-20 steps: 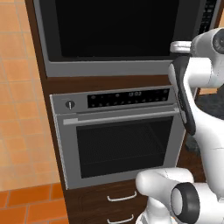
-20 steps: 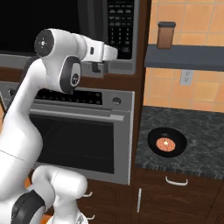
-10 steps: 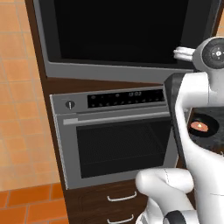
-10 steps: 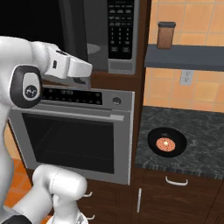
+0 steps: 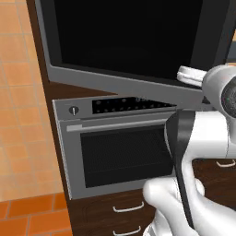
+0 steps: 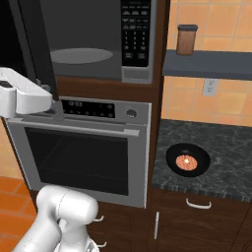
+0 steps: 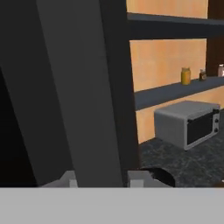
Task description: Open the microwave, place the bowl with waffle inside the microwave, then close the microwave door and turn it on.
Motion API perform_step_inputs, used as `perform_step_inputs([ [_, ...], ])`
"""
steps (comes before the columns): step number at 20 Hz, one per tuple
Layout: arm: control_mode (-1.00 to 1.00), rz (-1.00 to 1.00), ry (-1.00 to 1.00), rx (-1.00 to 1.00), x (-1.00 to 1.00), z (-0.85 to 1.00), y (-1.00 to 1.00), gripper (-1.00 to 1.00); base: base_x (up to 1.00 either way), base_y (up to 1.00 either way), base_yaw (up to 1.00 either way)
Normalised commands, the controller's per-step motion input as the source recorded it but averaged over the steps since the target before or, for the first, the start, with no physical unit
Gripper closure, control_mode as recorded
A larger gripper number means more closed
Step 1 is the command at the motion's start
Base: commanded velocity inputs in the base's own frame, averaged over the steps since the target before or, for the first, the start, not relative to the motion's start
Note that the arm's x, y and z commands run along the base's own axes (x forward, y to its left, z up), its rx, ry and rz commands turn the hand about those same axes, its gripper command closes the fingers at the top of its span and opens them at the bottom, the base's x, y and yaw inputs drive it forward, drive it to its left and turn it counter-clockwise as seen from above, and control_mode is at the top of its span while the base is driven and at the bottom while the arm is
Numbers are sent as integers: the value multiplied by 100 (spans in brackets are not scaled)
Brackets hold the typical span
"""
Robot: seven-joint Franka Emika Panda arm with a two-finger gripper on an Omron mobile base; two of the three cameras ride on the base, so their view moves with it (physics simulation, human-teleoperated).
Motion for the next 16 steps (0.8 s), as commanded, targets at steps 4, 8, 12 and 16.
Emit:
perform_step_inputs([
  [4,-100,15,0,-7,-69,-24,95,100,0,0,0],
  [8,-100,0,0,-7,-41,-8,100,-100,0,0,0],
  [12,-100,-4,0,-7,-21,-13,96,-100,0,0,0],
  [16,-100,-19,-3,-4,-21,-5,72,-100,0,0,0],
])
